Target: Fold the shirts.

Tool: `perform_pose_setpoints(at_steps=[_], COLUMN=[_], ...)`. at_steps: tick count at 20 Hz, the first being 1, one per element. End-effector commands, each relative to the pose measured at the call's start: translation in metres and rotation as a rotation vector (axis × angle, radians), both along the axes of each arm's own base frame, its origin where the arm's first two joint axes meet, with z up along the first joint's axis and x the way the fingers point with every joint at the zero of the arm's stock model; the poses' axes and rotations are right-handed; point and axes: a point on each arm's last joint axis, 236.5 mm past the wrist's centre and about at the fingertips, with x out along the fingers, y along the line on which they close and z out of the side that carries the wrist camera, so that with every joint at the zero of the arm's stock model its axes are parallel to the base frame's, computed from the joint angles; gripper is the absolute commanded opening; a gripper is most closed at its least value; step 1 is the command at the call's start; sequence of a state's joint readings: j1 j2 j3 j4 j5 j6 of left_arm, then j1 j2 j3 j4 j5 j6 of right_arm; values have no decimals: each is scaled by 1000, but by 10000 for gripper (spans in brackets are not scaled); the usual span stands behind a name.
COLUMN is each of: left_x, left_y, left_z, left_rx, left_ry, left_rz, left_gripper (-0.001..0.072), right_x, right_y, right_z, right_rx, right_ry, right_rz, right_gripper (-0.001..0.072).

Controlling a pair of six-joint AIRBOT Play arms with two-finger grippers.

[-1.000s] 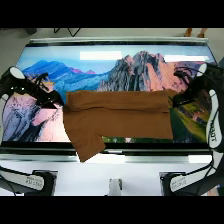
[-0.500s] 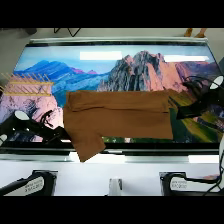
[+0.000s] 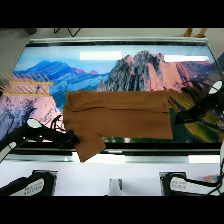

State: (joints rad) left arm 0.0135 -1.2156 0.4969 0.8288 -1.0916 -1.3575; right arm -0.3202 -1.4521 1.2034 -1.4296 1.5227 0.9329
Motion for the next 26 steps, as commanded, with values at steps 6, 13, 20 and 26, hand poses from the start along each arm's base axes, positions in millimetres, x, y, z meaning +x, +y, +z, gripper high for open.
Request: perform_pose_setpoints(at_steps=[6,13,20,26], left_x=[14,19,23,86], left_y=[-3,-4,-4,8], left_z=[4,12,14,75], left_rx=[15,9,7,29], left_ry=[-75,-100,-124,-327], left_rz=[-27,-24,-40,-119], left_gripper=[40,40,40,36], right_x=[-57,-29,-27,5], right_y=[27,32,59,50], right_z=[-62,-70,-71,-30], right_rx=[80,91,209,195], right_ry=[124,19,53,-91], right_rz=[10,-70,-120,-26], right_gripper=[593,545,42,23])
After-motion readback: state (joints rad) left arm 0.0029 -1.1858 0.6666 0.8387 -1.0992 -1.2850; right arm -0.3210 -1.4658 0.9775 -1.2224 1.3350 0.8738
